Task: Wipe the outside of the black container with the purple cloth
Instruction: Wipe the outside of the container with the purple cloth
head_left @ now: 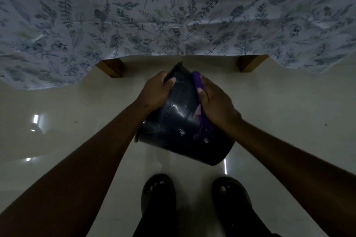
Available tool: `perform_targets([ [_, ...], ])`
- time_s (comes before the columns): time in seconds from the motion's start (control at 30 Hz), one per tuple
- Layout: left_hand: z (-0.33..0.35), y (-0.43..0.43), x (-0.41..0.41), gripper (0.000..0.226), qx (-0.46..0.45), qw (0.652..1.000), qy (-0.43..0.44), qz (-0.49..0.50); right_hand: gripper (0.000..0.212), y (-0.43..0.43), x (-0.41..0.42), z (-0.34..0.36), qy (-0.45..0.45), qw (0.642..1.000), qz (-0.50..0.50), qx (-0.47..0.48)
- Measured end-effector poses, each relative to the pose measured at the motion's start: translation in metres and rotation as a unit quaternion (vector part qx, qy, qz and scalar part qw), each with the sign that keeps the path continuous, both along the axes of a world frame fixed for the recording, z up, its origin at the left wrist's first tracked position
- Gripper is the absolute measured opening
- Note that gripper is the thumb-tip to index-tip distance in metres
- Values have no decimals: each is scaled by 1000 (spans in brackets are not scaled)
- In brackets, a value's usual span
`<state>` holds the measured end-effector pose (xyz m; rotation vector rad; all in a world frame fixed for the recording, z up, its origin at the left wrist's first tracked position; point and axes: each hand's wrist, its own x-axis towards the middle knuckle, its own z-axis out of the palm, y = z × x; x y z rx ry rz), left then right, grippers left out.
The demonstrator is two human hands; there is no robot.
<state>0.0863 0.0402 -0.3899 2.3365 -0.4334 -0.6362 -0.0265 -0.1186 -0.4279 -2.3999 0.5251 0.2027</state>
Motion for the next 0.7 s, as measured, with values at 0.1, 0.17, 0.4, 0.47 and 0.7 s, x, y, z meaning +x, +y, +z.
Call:
perform_targets([
  [0.1,-2,-2,4,30,12,1000,2,-1,56,38,-49,9,-36,980,138,-136],
  [0.17,-2,-6,7,32,11,1000,12,2,58,52,-80,8,-62,960,215,-168],
  [0.4,1,-6,8,34,-14,999,43,3,52,-2,-5,4,-21,998,49,-27],
  [0.47,0,-5,6,32,-4,1000,21,8,53,-4,-2,4,-13,999,51,-13],
  [0.7,2,-15,11,34,10,1000,25,-7,58,21,-50,1,-63,970,179,-154],
])
